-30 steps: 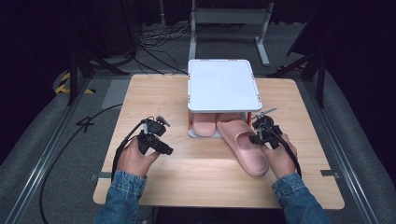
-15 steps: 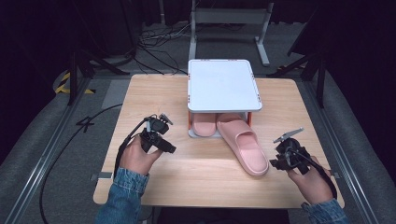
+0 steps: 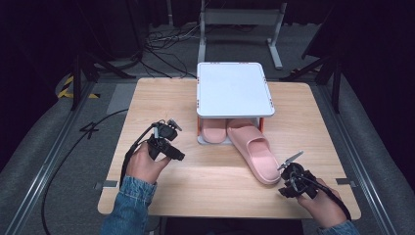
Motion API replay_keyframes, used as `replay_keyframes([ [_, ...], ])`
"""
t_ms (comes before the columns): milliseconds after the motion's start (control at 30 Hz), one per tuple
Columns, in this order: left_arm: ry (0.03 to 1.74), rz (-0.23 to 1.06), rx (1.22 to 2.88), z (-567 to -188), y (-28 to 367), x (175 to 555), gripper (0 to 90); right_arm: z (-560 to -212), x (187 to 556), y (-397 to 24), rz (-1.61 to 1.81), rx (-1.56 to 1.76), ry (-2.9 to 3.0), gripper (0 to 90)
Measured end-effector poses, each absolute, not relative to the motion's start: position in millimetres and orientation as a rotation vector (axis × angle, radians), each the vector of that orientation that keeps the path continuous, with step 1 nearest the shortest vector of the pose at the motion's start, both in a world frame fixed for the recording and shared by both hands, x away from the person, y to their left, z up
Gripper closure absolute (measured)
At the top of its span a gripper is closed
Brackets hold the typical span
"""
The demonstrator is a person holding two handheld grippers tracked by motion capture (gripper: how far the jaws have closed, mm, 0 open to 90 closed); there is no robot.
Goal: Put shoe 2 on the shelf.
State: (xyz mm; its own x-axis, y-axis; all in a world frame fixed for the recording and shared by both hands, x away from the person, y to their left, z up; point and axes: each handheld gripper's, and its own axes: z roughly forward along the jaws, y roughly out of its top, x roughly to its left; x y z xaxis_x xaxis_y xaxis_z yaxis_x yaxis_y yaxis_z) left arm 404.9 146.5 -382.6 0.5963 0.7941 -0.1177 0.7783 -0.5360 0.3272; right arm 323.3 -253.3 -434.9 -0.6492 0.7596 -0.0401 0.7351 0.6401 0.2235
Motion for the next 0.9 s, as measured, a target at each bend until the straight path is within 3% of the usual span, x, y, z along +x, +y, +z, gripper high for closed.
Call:
replay_keyframes([
  [267, 1.302, 0.067, 2.454, -383, 154, 400, 38.8, -439, 331, -235, 0.390, 1.178, 2.738, 69.9],
  [900, 1.322, 0.079, 2.452, -383, 164, 396, 39.0, -432, 370, -175, 0.533, 1.018, 2.694, 72.1],
])
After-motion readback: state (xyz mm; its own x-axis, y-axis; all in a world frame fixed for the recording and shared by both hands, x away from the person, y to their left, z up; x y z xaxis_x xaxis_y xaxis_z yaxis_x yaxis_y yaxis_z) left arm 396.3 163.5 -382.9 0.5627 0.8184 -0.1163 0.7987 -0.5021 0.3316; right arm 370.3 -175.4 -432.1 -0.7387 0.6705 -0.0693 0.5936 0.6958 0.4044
